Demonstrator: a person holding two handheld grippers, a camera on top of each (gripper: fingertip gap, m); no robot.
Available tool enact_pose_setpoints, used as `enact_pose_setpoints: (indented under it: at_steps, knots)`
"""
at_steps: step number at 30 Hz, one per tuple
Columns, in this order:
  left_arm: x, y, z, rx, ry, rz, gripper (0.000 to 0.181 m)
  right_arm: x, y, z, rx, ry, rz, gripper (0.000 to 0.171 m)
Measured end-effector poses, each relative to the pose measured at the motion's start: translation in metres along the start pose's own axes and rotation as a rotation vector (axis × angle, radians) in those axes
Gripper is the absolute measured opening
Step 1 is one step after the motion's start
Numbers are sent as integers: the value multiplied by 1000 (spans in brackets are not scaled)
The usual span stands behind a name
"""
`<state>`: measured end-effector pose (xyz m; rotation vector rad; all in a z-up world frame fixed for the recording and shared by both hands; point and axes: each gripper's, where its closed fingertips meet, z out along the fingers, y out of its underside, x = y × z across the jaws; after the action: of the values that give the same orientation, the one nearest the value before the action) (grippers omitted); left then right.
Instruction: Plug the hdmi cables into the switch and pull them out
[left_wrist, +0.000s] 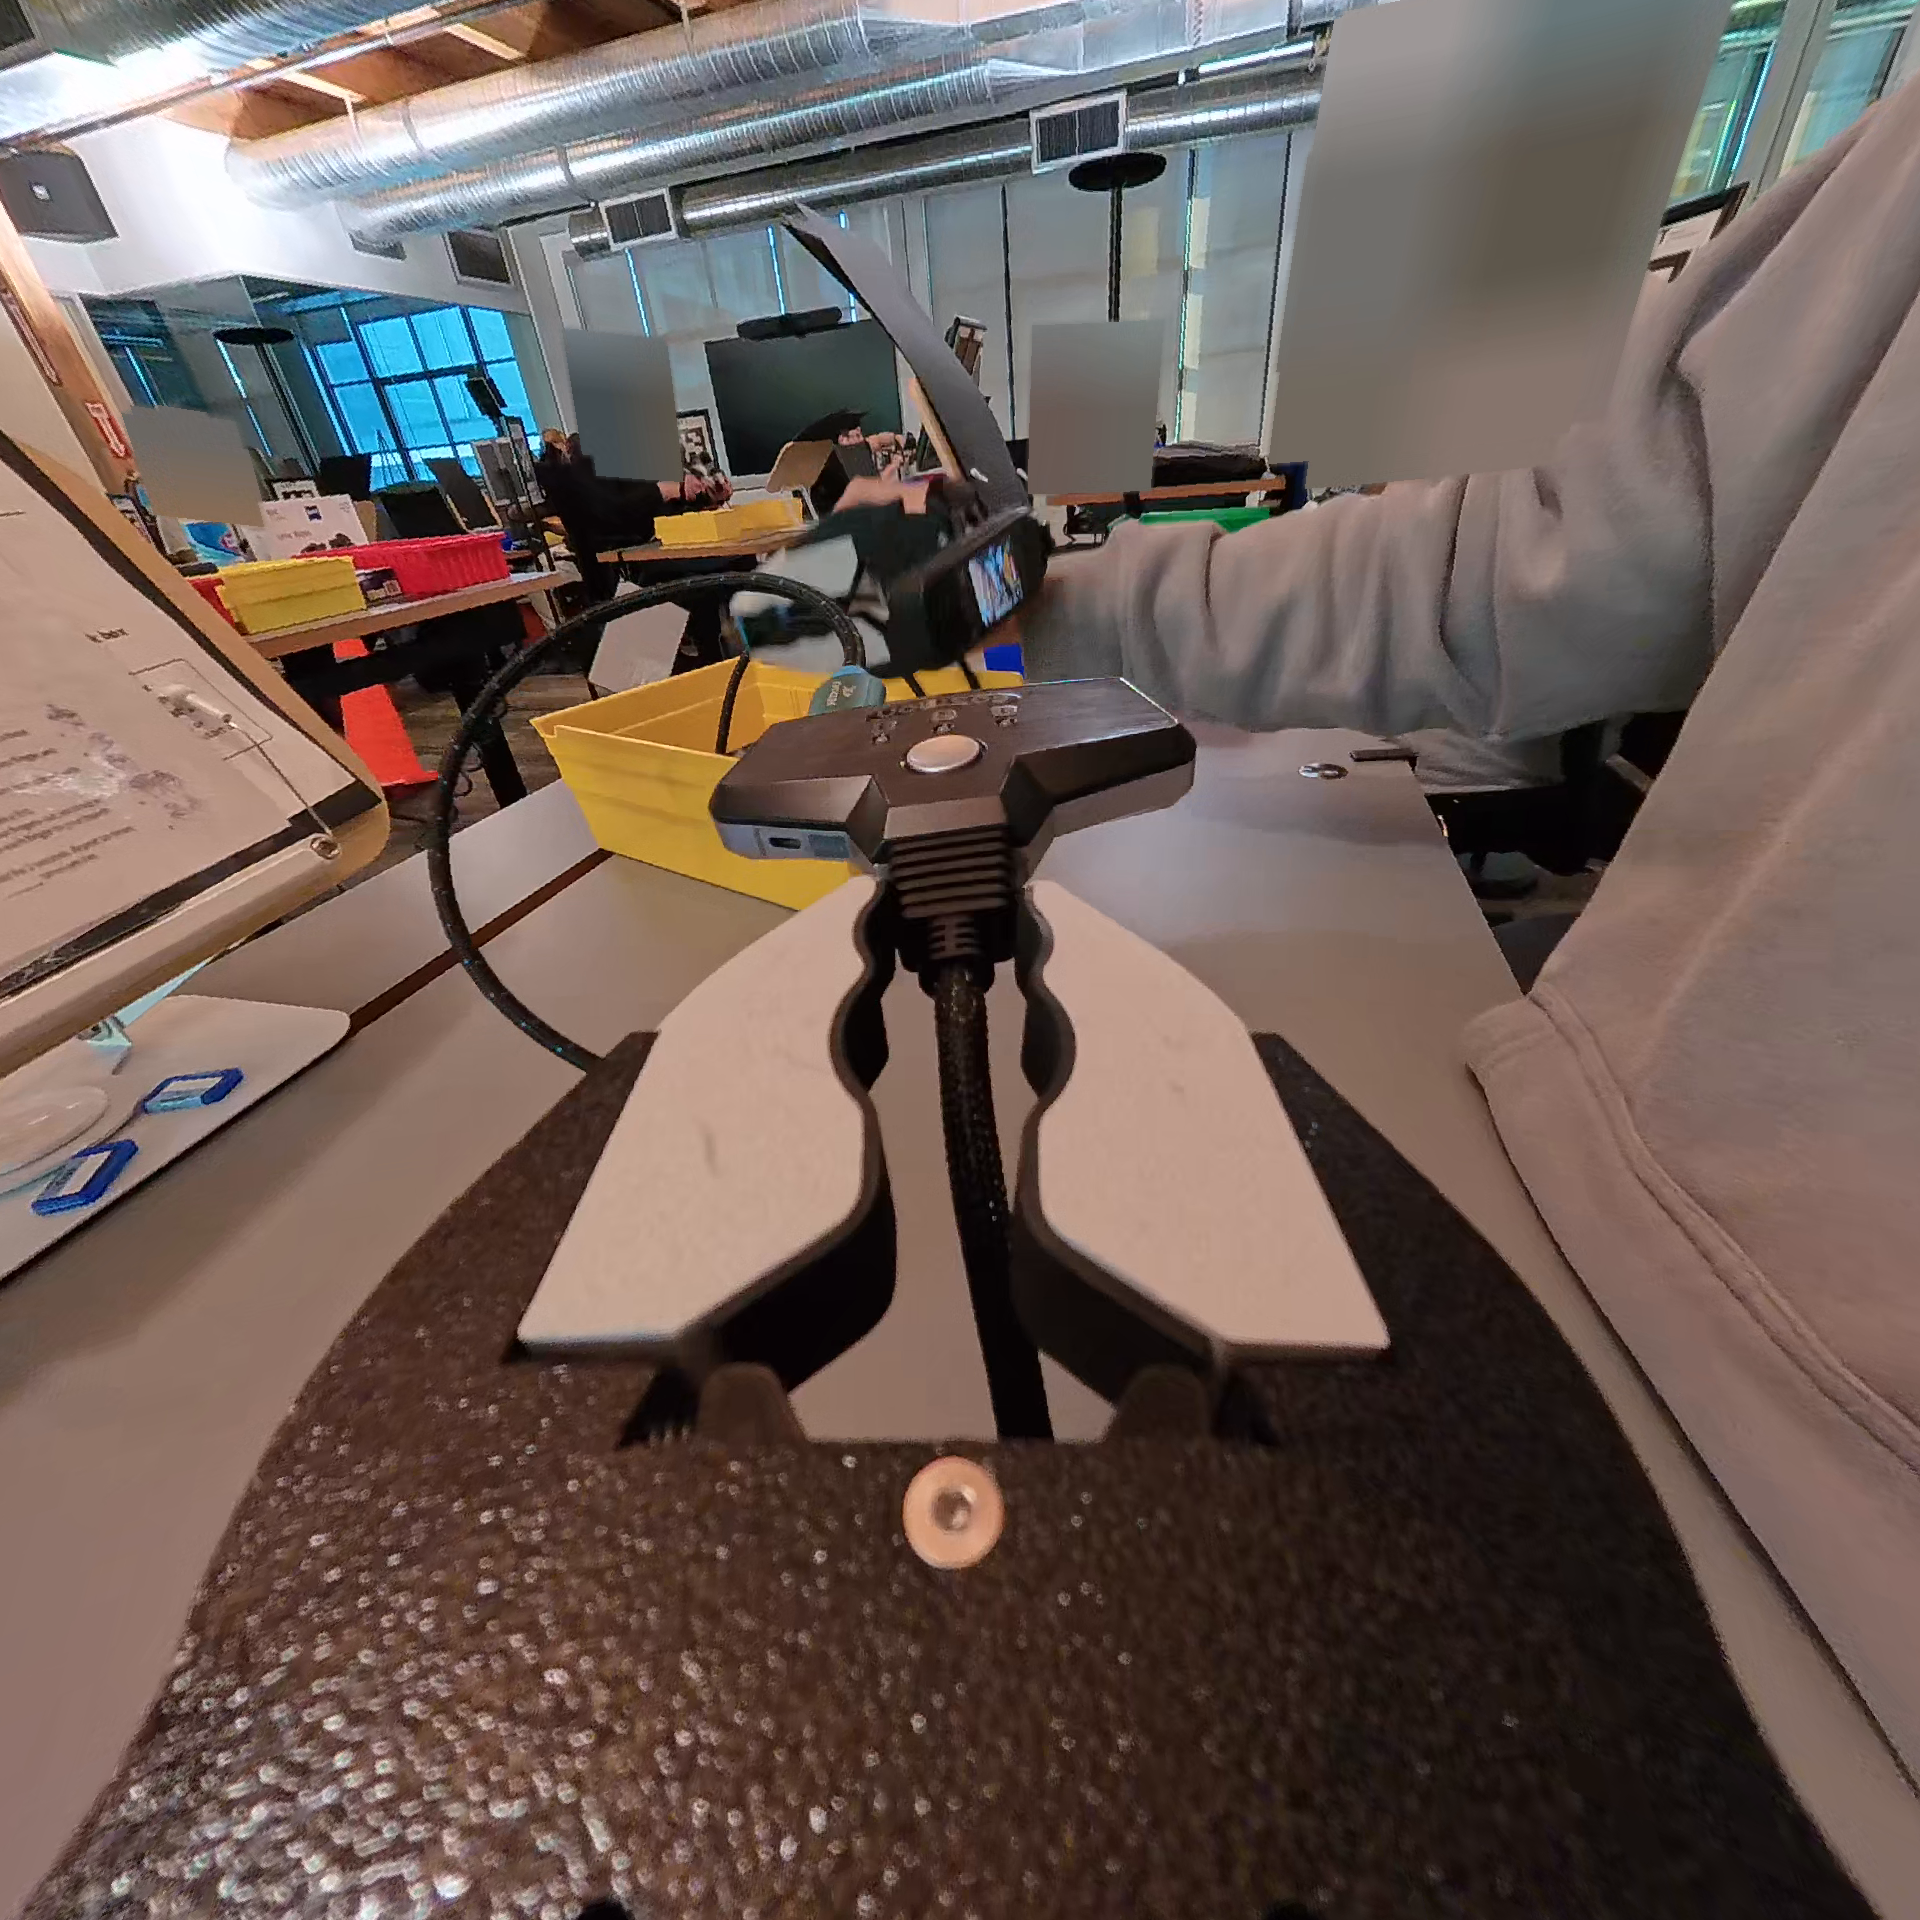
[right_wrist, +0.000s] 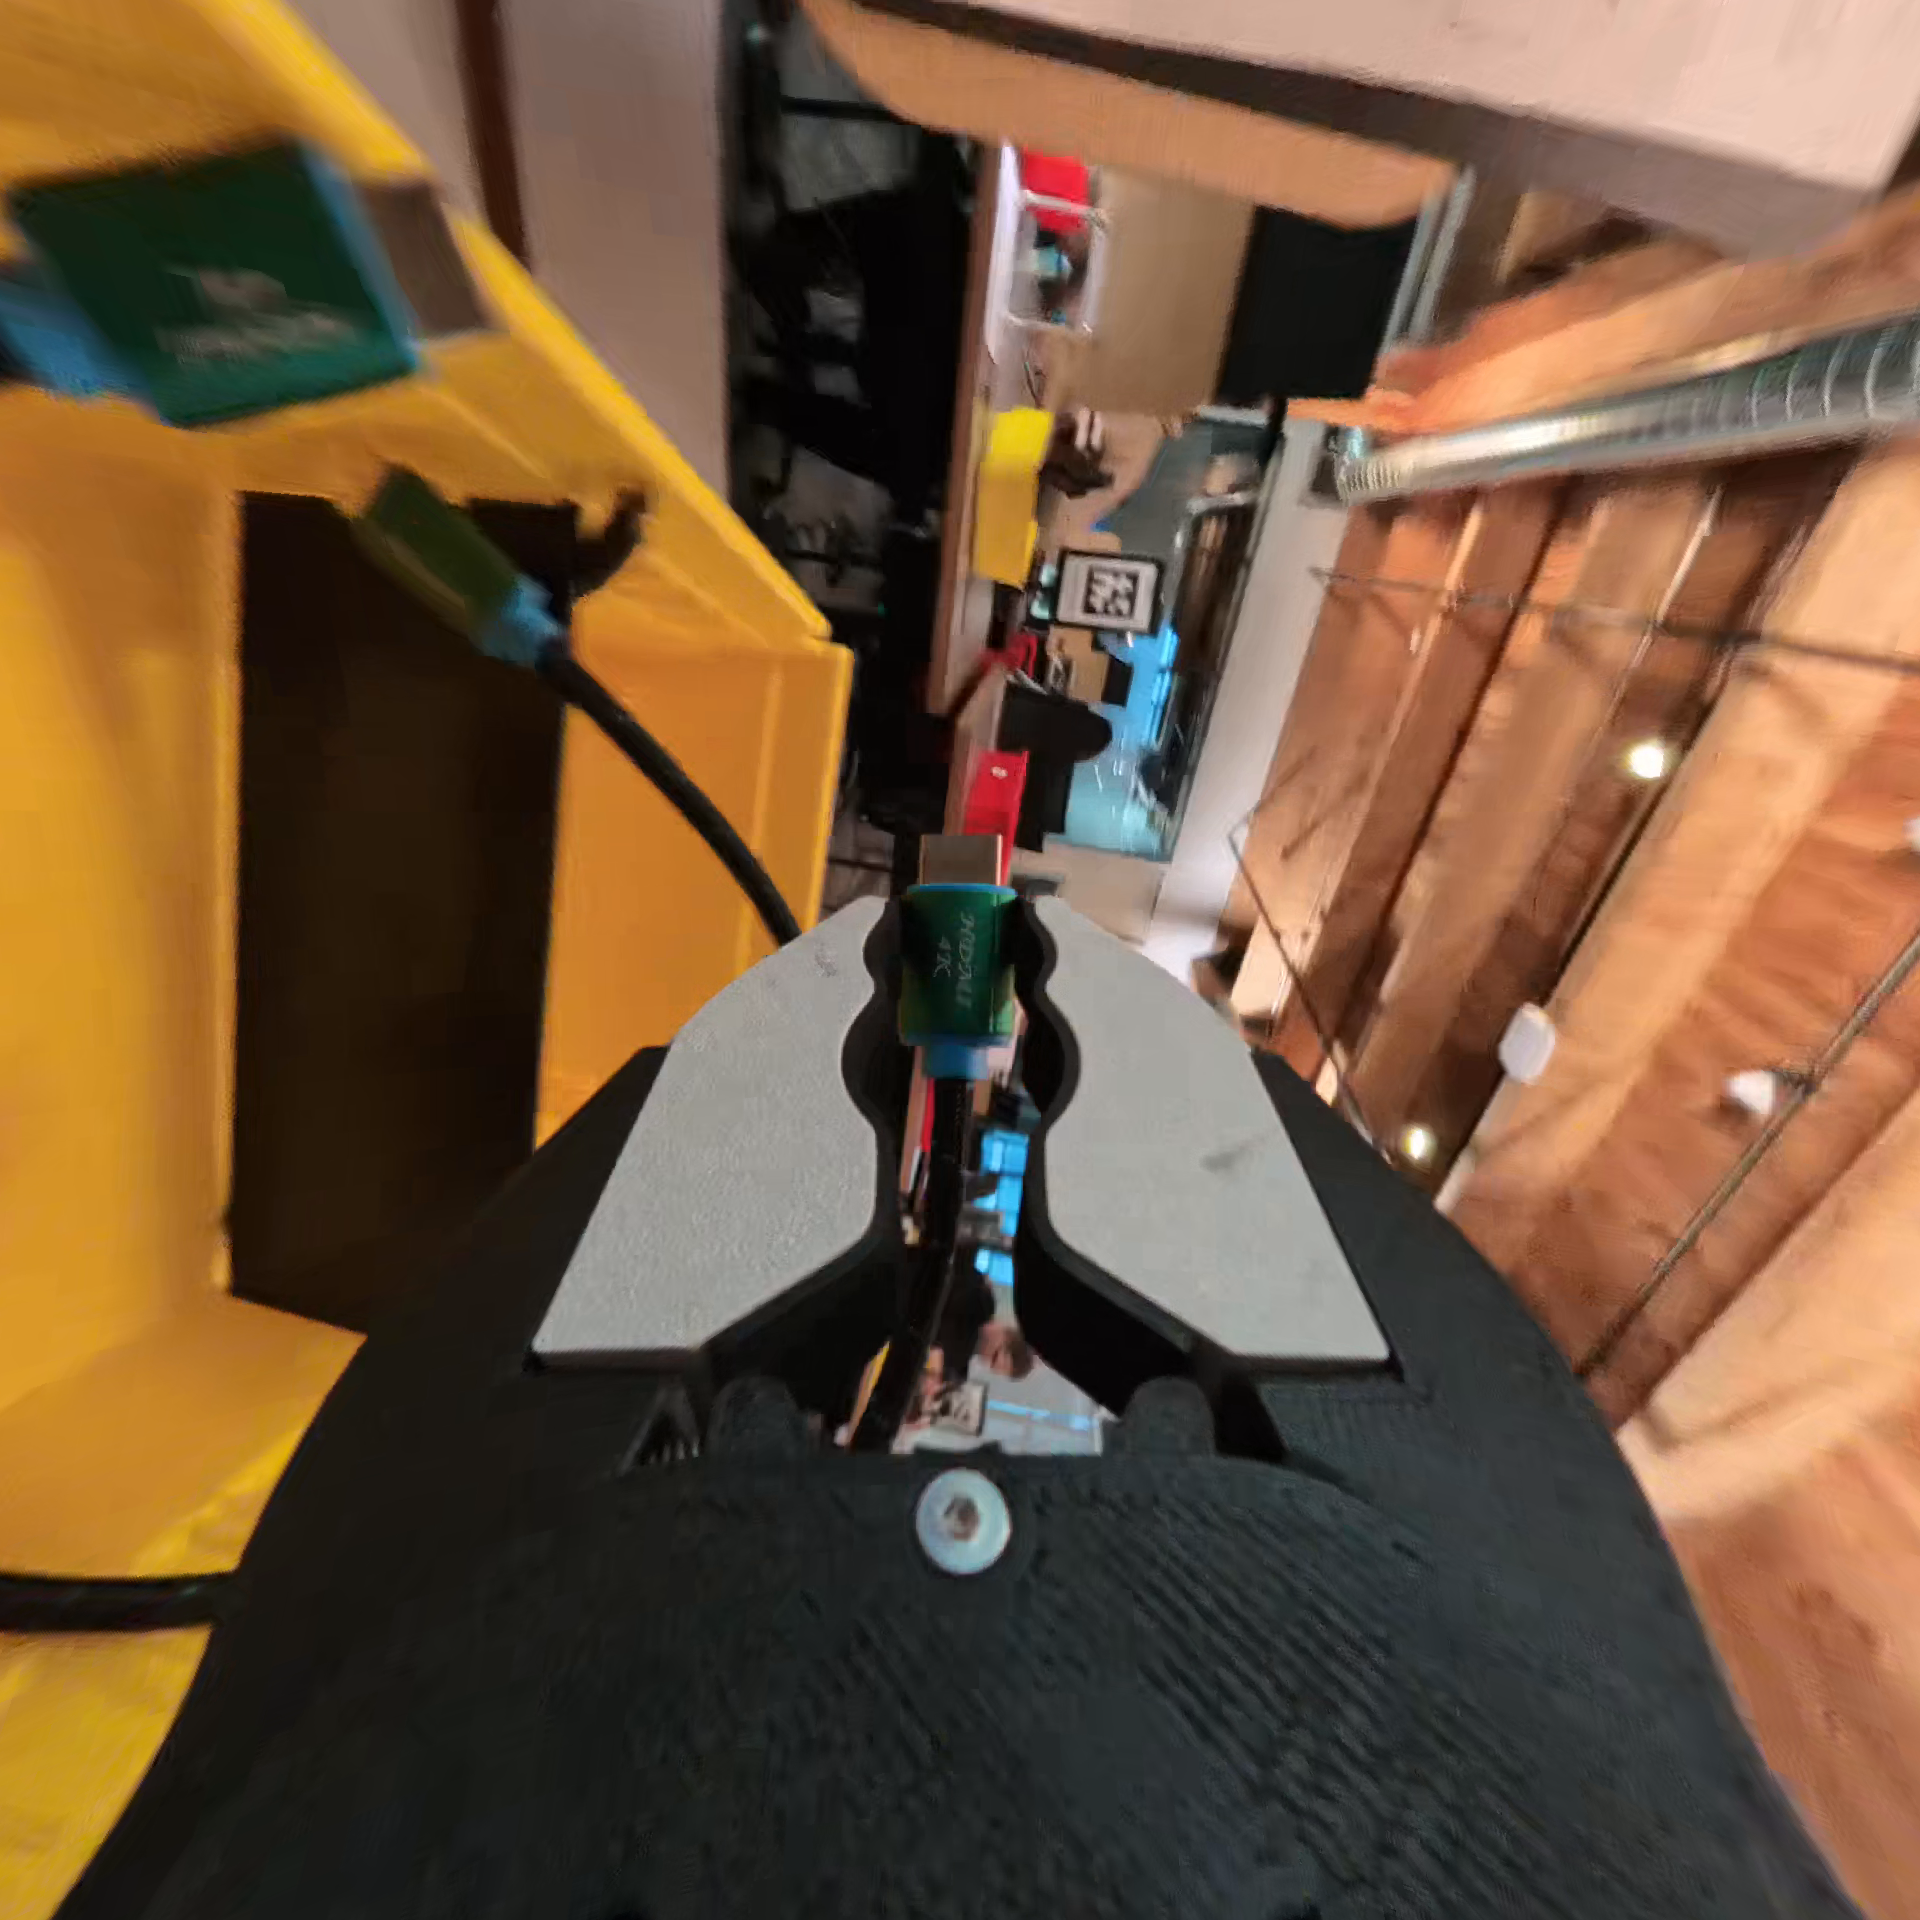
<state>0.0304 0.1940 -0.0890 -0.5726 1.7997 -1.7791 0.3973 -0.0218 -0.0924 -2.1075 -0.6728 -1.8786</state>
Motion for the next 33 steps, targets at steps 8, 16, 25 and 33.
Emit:
enact_pose_setpoints:
  at_steps: [8,16,25,33]
  knots:
    - [3,0,0,-5,-2,-4,22,-106,-35,10,92,-463,-10,22]
    - [1,2,-5,6,-19,-15,21,-70,-39,-11,218,-599,450,56]
    - [1,7,6,5,10,9,22,20,-127,-122,616,-871,955,68]
    - [9,12,18,-53,91,85,22,45,-261,-225,996,-996,961,52]
